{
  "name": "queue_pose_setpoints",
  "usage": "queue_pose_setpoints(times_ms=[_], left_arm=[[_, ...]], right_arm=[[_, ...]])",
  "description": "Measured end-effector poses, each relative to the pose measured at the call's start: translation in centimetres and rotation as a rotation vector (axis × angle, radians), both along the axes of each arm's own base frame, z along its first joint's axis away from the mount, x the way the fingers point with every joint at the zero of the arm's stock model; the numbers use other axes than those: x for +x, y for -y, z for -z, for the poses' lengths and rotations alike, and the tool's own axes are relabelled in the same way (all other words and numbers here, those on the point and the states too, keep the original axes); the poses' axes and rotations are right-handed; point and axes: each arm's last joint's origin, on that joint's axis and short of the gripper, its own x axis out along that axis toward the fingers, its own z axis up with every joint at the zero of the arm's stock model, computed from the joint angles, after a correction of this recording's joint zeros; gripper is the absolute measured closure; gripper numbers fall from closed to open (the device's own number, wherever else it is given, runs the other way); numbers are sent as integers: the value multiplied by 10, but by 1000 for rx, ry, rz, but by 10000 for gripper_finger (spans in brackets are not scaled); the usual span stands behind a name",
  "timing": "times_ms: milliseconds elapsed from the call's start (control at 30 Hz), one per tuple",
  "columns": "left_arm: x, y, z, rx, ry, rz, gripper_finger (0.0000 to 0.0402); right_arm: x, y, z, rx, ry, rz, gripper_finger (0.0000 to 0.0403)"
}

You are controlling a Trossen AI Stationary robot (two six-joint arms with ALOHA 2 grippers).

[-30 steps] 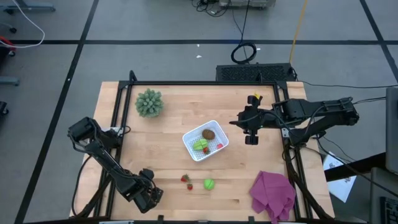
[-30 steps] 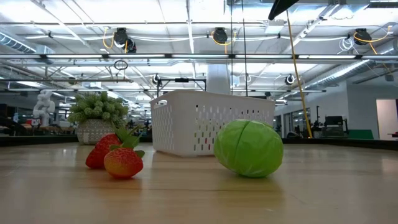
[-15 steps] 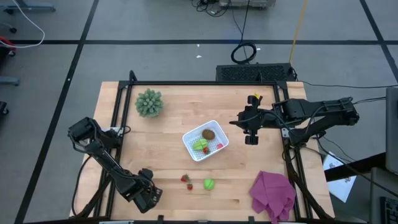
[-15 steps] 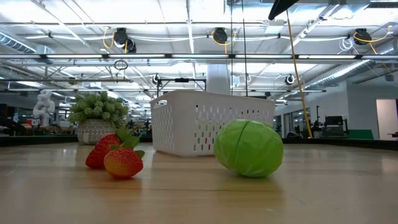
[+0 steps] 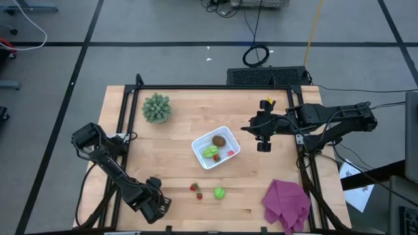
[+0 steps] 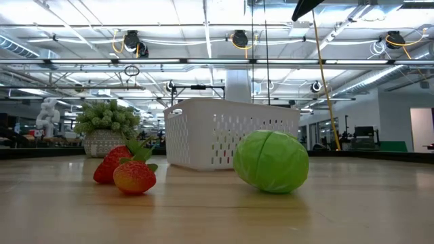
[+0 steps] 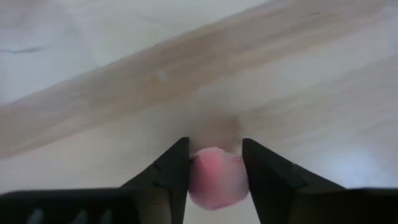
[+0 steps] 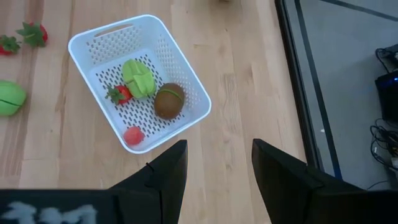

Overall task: Pick and placing Produce into tupperware
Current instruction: Put the peach into the white bin

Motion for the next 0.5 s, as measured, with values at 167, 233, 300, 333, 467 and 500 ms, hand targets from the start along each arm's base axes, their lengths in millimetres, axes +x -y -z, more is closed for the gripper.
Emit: queue_pose_setpoints(times_ms=[167, 233, 300, 333, 467, 500], left_arm=[[0, -1, -5, -12, 17, 2, 272], [0, -1, -6, -8, 17, 2, 271], [0, -1, -6, 2, 27, 1, 269], [0, -1, -6, 4, 31, 1, 269], [4, -3, -6, 15, 66, 8, 269], [6, -4, -8, 21, 83, 12, 269]], right_arm=[[0, 0, 0, -1, -1, -2, 232], [0, 0, 0, -2, -2, -2, 232], [0, 0, 0, -2, -2, -2, 232], [0, 0, 0, -2, -2, -2, 232], [0, 0, 0, -2, -2, -2, 232], [0, 0, 0, -2, -2, -2, 232]])
